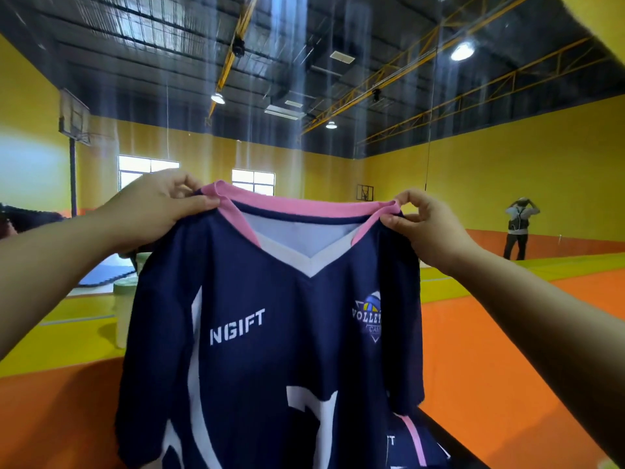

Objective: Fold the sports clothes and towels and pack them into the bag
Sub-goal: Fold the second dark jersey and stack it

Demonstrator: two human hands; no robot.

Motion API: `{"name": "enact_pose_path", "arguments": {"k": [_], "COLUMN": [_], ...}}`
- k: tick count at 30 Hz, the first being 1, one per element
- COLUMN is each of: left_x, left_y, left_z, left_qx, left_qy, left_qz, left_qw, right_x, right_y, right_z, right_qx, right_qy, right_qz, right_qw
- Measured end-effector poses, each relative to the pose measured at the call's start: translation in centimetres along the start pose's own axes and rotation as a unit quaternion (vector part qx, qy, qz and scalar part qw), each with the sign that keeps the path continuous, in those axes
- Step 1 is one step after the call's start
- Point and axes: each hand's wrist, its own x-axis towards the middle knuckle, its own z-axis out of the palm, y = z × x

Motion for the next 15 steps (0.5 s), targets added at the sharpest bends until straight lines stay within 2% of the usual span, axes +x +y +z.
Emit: {"name": "enact_pose_path", "arguments": {"k": [5,9,11,15], "left_x": [1.4,1.9,2.0,2.5], "left_y": [1.9,3.3,4.0,6.0], "left_z": [-0.8,-2.0,-2.7,-4.4], "left_qx": [0.08,0.135,0.155,0.072], "left_qy": [0.074,0.057,0.025,0.012], "left_qz": [0.052,0.08,0.086,0.125], "left_qw": [0.993,0.986,0.984,0.99], "right_x": [1.1,0.7,0.9,1.6], "right_y": [-2.0,-4.6,-5.2,-7.1], "right_z": [-0.2,-1.1,-1.4,-2.5], "right_qx": [-0.222,-0.331,-0.303,-0.099], "right_qy": [0.02,-0.032,-0.034,-0.017], "right_qz": [-0.049,-0.059,-0.053,-0.053], "right_qw": [0.974,0.941,0.951,0.993]}}
